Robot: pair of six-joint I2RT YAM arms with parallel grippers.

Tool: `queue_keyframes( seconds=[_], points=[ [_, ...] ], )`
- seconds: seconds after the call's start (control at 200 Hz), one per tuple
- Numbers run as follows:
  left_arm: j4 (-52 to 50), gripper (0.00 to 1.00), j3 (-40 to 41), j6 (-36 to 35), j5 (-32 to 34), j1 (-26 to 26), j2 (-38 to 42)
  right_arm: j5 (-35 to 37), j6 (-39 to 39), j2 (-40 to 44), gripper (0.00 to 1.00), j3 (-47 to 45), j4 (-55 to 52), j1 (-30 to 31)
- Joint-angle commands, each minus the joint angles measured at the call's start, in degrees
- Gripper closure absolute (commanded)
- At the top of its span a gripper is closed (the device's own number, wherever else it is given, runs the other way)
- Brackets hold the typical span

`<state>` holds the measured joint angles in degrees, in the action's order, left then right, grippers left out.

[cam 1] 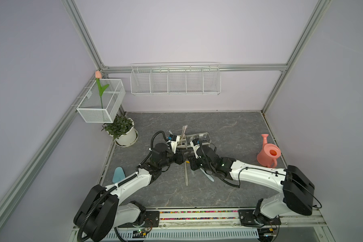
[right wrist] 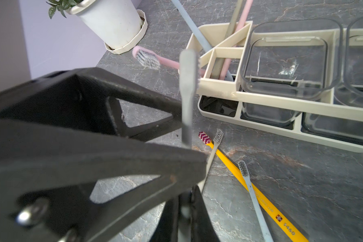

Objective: Place the toothbrush into the toothbrush holder
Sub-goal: Pick up the toothbrush from the center of the board.

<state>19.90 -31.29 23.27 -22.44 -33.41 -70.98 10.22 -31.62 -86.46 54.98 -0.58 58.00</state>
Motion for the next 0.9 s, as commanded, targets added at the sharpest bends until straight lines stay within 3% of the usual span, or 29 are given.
queue_keyframes(
  seconds=[0.0,0.3,0.67,0.895],
  points=[
    [1.5,0.56,-2.0,-0.2,-0.4,-0.3,-0.8,-0.5,0.6,1.7,0.93,-0.6,1.1,0.6],
    [1.7,0.8,-1.6,-1.1,-0.5,-0.6,0.5,-0.2,0.6,1.0,0.93,-0.6,1.0,0.6],
    [1.1,1.0,-1.1,-1.9,0.1,-0.7,2.5,1.2,0.6,1.9,0.93,-0.8,0.4,0.6],
    [0.3,1.0,-1.1,-2.3,0.6,-0.6,3.5,1.2,0.4,1.6,0.93,-0.6,0.0,0.6]
  ],
)
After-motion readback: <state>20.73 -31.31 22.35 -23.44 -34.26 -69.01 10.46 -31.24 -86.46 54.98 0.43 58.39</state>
